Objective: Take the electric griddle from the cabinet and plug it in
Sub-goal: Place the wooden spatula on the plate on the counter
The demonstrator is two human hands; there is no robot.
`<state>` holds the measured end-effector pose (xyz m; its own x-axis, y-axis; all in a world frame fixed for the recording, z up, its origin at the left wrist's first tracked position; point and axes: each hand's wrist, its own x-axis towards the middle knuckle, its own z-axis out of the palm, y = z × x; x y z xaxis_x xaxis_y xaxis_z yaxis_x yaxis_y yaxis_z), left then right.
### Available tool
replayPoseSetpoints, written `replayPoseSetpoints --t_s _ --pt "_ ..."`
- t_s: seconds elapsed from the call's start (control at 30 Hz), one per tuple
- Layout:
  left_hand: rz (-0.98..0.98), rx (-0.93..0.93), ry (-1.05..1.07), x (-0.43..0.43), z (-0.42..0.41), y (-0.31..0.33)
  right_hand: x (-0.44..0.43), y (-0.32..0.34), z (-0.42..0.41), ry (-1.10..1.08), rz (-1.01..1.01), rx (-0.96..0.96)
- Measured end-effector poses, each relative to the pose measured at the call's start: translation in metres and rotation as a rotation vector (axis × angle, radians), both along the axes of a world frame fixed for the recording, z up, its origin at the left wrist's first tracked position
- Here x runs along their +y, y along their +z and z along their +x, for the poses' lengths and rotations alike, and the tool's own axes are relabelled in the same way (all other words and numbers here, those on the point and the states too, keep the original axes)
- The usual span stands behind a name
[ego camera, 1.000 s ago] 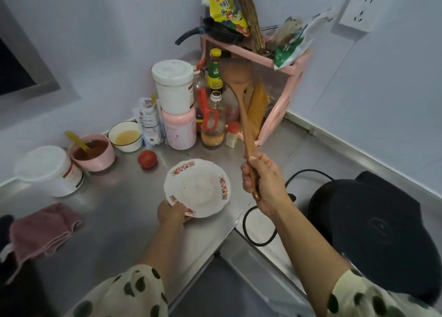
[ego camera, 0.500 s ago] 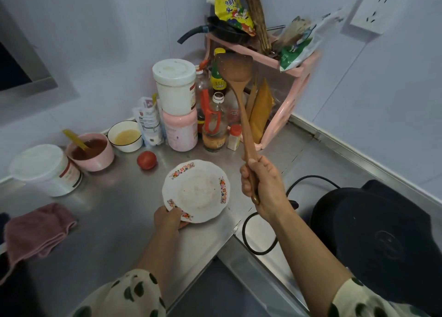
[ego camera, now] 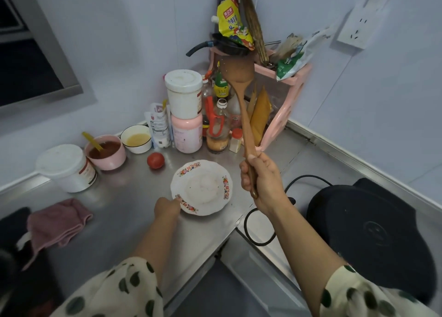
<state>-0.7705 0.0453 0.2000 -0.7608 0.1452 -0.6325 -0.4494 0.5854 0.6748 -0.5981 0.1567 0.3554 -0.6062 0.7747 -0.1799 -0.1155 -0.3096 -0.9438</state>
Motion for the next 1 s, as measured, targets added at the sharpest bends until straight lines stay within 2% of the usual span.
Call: replayPoseSetpoints --t_s 0.2,0.4,0.53,0.8,1.0 --pt "0.044 0.088 -0.033 -0.016 -0.005 0.041 -0.041 0.013 0.003 0.041 0.019 0.106" --pt "0.178 0.125 -0.057 -0.044 -0.004 0.075 -0.095 0.009 -0.004 0.058 -0.024 0.08" --pt "0.27 0.1 -0.058 -0.067 -0.007 0.08 -0.138 -0.007 -0.013 0.039 -0.104 0.003" --pt "0.266 0.135 -0.066 -0.106 -0.01 0.085 -0.202 -0.065 -0.033 -0.016 -0.405 -0.104" --pt "0.304 0.161 -0.091 -0.119 -0.008 0.077 -0.217 -0.105 -0.059 -0.095 -0.474 -0.244"
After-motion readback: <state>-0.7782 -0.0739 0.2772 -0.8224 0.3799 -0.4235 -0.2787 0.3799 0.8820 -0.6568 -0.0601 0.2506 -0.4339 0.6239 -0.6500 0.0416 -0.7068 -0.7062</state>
